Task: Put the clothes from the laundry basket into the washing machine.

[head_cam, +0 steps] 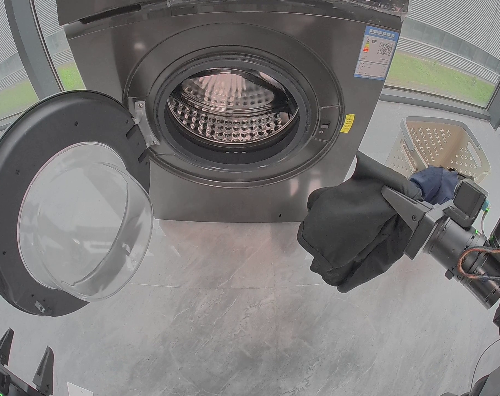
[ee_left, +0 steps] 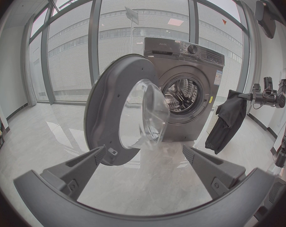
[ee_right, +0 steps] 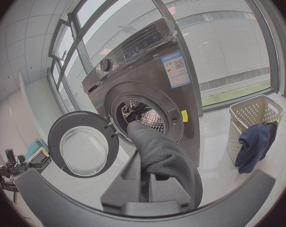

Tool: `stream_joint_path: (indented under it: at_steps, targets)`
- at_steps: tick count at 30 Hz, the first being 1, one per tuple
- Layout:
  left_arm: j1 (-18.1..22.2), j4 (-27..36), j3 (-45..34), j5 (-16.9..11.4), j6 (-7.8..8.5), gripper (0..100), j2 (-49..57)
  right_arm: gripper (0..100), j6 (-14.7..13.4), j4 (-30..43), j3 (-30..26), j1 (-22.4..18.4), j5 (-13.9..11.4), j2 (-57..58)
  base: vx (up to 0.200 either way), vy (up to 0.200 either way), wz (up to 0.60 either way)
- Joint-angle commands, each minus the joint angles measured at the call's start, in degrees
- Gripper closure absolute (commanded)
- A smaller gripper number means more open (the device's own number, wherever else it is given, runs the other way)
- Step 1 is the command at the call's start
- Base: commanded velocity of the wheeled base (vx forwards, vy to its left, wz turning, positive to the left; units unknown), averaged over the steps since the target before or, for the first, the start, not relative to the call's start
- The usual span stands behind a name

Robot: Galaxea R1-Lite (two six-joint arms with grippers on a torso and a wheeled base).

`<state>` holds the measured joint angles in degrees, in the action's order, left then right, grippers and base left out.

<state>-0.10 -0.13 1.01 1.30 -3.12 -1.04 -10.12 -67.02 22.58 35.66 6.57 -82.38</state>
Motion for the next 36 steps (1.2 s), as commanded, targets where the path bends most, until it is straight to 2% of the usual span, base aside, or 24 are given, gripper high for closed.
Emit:
stream_joint_path:
  at_steps: [1,7,10,22,27,30,31,32,36]
  targets:
    - [0.0,0.0,-0.9,0.0,-0.04,0,0.6,100,0.0,0.0,0.0,0.0,0.0,-0.1,0.0,0.0,0.0]
    - [0.0,0.0,-0.9,0.0,-0.04,0,0.6,100,0.0,0.0,-0.1,0.0,-0.1,-0.1,0.0,0.0,0.0]
    - [0.0,0.0,-0.9,0.0,-0.04,0,0.6,100,0.0,0.1,-0.2,0.0,-0.1,-0.1,-0.2,0.0,0.0]
    - [0.0,0.0,-0.9,0.0,-0.04,0,0.6,100,-0.1,0.1,-0.3,1.0,0.0,-0.8,0.0,0.0,0.0]
    - [0.1,-0.2,-1.0,-0.1,1.19,0,0.7,100,-0.1,0.0,1.3,2.1,-0.2,-2.5,0.0,0.0,0.0]
    - [0.1,-0.1,-1.0,-0.1,2.59,0,0.8,100,-0.2,-0.1,3.3,3.1,0.0,-3.9,0.0,0.0,0.0]
    - [0.2,-0.1,-1.0,-0.4,3.82,0,0.8,100,-0.3,-0.2,4.3,3.6,0.0,-5.1,0.0,0.0,0.0]
    - [0.2,-0.1,-1.0,-0.6,4.26,0,0.8,100,-0.5,-0.2,4.6,3.8,0.0,-5.4,0.0,0.0,0.0]
    - [0.1,0.0,-1.0,-0.7,3.56,0,0.8,100,-1.8,-2.1,6.2,5.7,0.5,-7.9,0.0,0.0,0.0]
